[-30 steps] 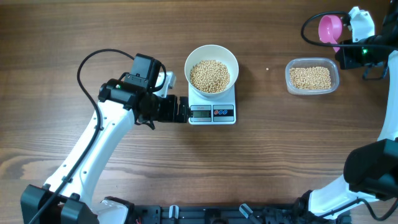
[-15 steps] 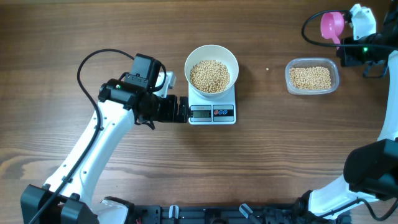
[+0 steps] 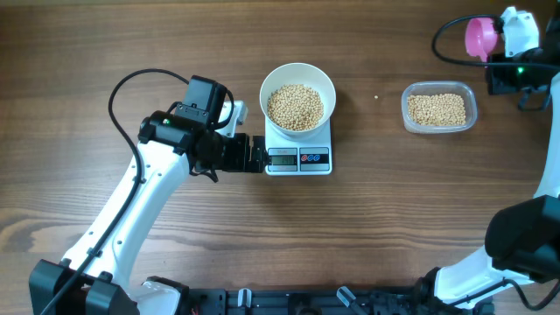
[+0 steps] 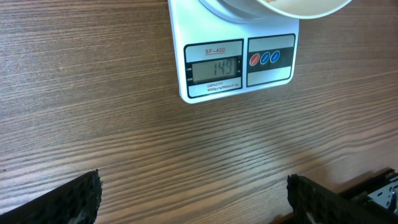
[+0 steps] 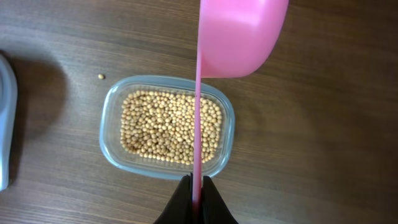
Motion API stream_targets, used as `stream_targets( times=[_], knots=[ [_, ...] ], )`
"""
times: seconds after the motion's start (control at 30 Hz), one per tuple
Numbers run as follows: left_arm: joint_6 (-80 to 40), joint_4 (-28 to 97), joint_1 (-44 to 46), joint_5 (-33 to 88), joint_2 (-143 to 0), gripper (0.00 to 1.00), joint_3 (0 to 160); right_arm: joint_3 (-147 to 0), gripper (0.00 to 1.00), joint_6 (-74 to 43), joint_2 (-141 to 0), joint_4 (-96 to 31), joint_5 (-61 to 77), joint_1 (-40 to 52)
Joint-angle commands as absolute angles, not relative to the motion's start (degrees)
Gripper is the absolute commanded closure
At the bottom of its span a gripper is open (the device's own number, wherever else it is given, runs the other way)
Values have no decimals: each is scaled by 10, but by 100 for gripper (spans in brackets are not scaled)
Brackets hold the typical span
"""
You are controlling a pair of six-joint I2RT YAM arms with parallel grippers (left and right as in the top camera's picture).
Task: Scoop item into bowl and weigh 150g on scale
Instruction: 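Hold the pink scoop above the soybean tub with the right gripper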
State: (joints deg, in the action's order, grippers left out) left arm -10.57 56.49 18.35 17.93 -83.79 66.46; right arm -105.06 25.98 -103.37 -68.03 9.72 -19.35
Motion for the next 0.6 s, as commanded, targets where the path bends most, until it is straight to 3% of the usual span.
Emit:
stream_targets(
  times=[0.0, 0.4, 0.57],
  knots=[
    [-94, 563, 182, 184, -842, 0, 664, -1056, 96, 238, -1029, -678, 90, -199],
    [-94, 563, 182, 184, -842, 0, 664, -1056, 96, 217, -1029, -677, 190, -198],
    [-94, 563, 182, 184, -842, 0, 664, -1056, 96, 131, -1029, -653, 191, -198]
  ],
)
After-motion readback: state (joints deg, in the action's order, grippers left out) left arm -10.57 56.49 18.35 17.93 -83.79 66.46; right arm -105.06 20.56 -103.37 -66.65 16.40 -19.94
